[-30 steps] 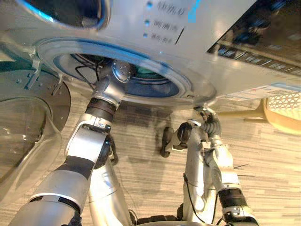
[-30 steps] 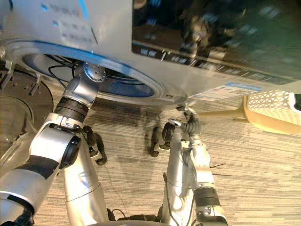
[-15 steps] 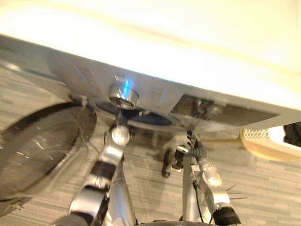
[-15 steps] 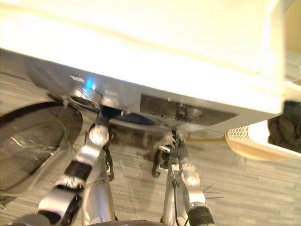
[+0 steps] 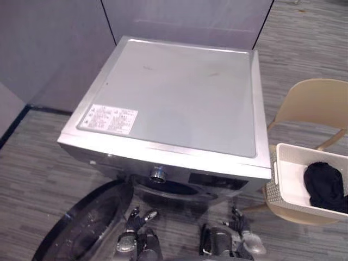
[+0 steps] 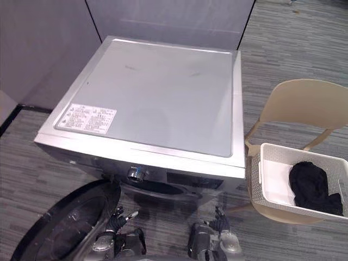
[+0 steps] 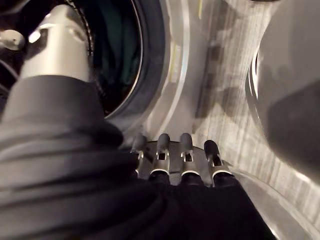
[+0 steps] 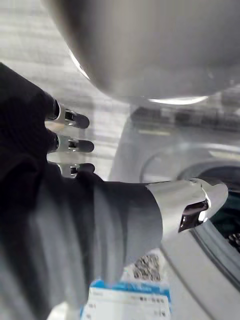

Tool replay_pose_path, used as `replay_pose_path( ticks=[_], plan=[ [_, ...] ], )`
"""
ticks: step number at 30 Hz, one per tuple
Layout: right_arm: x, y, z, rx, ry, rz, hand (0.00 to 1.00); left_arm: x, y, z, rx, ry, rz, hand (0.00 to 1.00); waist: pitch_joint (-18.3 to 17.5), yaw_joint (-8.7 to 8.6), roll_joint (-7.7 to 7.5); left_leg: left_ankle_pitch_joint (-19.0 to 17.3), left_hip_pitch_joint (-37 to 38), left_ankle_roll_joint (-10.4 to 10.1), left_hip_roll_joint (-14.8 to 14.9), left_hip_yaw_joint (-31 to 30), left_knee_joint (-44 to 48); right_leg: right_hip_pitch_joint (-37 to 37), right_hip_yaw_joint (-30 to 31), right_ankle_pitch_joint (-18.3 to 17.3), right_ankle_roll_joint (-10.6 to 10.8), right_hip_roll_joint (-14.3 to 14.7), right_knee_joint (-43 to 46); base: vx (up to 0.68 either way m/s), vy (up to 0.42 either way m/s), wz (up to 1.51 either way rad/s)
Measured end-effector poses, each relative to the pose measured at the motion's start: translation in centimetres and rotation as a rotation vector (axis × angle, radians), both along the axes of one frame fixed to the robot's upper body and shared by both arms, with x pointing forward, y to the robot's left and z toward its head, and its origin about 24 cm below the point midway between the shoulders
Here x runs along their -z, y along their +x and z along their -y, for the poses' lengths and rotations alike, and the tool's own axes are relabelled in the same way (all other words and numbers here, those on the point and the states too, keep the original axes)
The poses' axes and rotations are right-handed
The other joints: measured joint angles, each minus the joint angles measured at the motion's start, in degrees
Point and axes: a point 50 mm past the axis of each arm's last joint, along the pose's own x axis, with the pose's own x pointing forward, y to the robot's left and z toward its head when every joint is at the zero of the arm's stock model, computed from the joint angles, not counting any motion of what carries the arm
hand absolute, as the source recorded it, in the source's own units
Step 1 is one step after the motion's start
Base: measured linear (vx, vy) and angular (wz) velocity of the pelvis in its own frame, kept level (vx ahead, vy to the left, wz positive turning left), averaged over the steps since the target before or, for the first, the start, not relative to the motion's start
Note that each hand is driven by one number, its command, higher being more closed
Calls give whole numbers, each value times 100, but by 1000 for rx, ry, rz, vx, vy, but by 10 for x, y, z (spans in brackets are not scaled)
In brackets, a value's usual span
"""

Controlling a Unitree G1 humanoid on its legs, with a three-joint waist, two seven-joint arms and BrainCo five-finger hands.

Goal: Pick up the laundry basket with both hands and put the clothes into the washing machine.

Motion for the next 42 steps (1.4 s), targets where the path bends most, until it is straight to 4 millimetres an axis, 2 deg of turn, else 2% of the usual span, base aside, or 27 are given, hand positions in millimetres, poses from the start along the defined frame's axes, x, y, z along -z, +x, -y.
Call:
replay_pose_path(
  ticks=[5,9,12,14,15,16,17,18,20,21,23,25,26,28,29,30,31,32,33,34,35,36,37,39,40,41,42],
  plan=[
    [6,-12,7,47,2,-51,0,5,-10,-1,47,14,-51,0,-241,-139,37,276,633,45,-208,280,-812,708,160,660,90,135,-1252,77,83,-23],
    [8,-15,7,67,17,-63,0,8,-12,1,110,23,-81,0,-285,-139,-9,278,1036,46,-288,626,-962,988,583,908,116,164,-1670,11,52,-49],
    [4,1,5,69,27,-24,0,8,-9,7,164,31,-82,0,-269,-153,-29,250,1085,39,-327,1257,-990,563,1302,1124,116,266,-1660,-94,22,-122],
    [-4,23,0,45,31,33,0,8,-6,9,189,34,-86,0,-210,-202,-105,-4,1051,67,-355,2069,-779,58,2155,1393,121,470,-1681,-97,-17,-213],
    [-6,28,-1,40,33,47,0,8,-5,9,189,35,-85,0,-180,-257,-136,-84,1048,76,-347,2283,-694,-29,2228,1358,17,489,-1756,-109,-26,-216],
    [-9,35,-2,33,27,71,0,8,-2,10,190,34,-83,0,-146,-318,-93,-162,1034,134,-296,2756,-645,-140,1751,1194,-396,439,-1824,-128,-8,-224],
    [-12,42,0,30,10,85,0,5,6,15,195,23,-60,0,-68,-330,13,-211,1120,105,-117,3367,-656,-366,590,974,-716,336,-1709,-107,-9,-230],
    [-13,44,-1,29,10,91,0,4,10,15,197,25,-52,0,-59,-331,4,-228,1173,78,-87,3637,-621,-526,-109,930,-772,220,-1471,-24,-3,-226],
    [-13,44,0,29,4,89,0,2,15,13,200,33,-40,0,-54,-377,-7,-225,1403,-38,-118,4475,-520,-626,-2264,573,-1669,-178,-1061,124,-23,-246],
    [-13,45,0,28,4,92,0,3,14,11,195,37,-45,0,-52,-367,36,-212,1587,-51,-115,4722,-514,-572,-3200,438,-1915,-327,-842,160,-53,-283],
    [-14,45,1,26,-1,94,0,3,11,6,195,48,-52,0,-75,-393,39,-259,1941,-119,-241,5111,-479,-480,-4484,484,-1833,-699,-227,248,-111,-295],
    [-13,43,3,21,-11,86,0,2,14,3,198,58,-49,0,-79,-396,71,-358,2098,-272,-217,5227,-312,-668,-4232,545,-1415,-638,9,294,-95,-200],
    [-13,41,7,26,-20,79,0,0,21,4,203,58,-32,0,-62,-496,132,-353,2173,-274,-189,5195,-214,-768,-4010,427,-1358,-557,184,352,-105,-123],
    [-10,31,11,28,-28,54,0,-3,31,9,210,50,-8,0,-57,-606,192,-348,2248,-275,285,5176,825,-776,-3694,189,-1262,-395,474,355,-130,-102],
    [-9,29,12,26,-28,48,0,-3,31,11,201,41,-5,0,-59,-566,282,-225,2232,-80,847,5093,1921,-685,-3470,111,-1281,-175,376,214,-77,-105],
    [-8,29,11,19,-28,47,0,-3,30,9,185,39,-6,0,-28,-519,355,-19,2182,234,1217,4920,2593,-573,-3346,101,-1285,-4,249,148,-19,-145],
    [-8,31,4,-13,-23,46,0,-2,29,15,172,18,-4,0,33,-439,489,100,1794,981,1801,4151,3909,-319,-3021,61,-1264,364,-23,215,-5,-139],
    [-8,33,0,-23,-17,49,0,-2,29,20,166,3,0,0,75,-344,491,-197,1164,1034,1776,3215,4569,-185,-2761,37,-1254,462,-86,178,-7,-131],
    [-8,34,-4,-36,-13,48,0,-2,29,23,164,-6,1,0,102,-291,456,-353,692,842,1544,2531,4751,-103,-2617,26,-1234,471,-129,227,22,-122],
    [-5,34,-9,-67,-8,26,0,0,22,25,151,-20,-8,0,185,-196,333,-580,-90,630,1000,1466,4725,202,-2311,31,-1203,506,-380,193,48,-124],
    [-4,34,-17,-84,9,26,0,3,13,24,132,-30,-22,0,232,-83,246,-650,-493,664,729,1063,4352,453,-2169,101,-1052,529,-587,239,65,-121],
    [-4,35,-20,-81,17,33,0,0,17,21,123,-23,4,0,257,-37,212,-659,-709,681,615,909,4036,556,-2142,157,-969,533,-682,226,83,-104],
    [-4,34,-21,-75,25,30,0,-2,19,18,114,-18,17,0,276,67,263,-640,-1058,655,432,665,3059,756,-2075,220,-824,558,-850,232,126,-76],
    [-4,35,-19,-73,18,33,0,-2,19,19,109,-23,21,0,316,70,338,-433,-1339,390,163,570,1553,915,-1952,241,-684,591,-1042,237,168,-70],
    [-4,33,-17,-69,10,29,0,-2,19,20,88,-38,29,0,315,202,328,169,-1319,393,-43,415,902,1073,-1791,283,-562,643,-1240,295,191,-89],
    [-4,34,-18,-77,9,31,0,-2,20,18,66,-42,31,0,267,339,305,397,-1181,664,-223,327,691,1264,-1566,358,-424,642,-1454,340,191,-80],
    [-5,35,-20,-80,12,35,0,-2,20,16,60,-39,30,0,258,311,216,357,-1152,721,-312,302,657,1314,-1473,386,-352,606,-1546,374,200,-30]
  ],
)
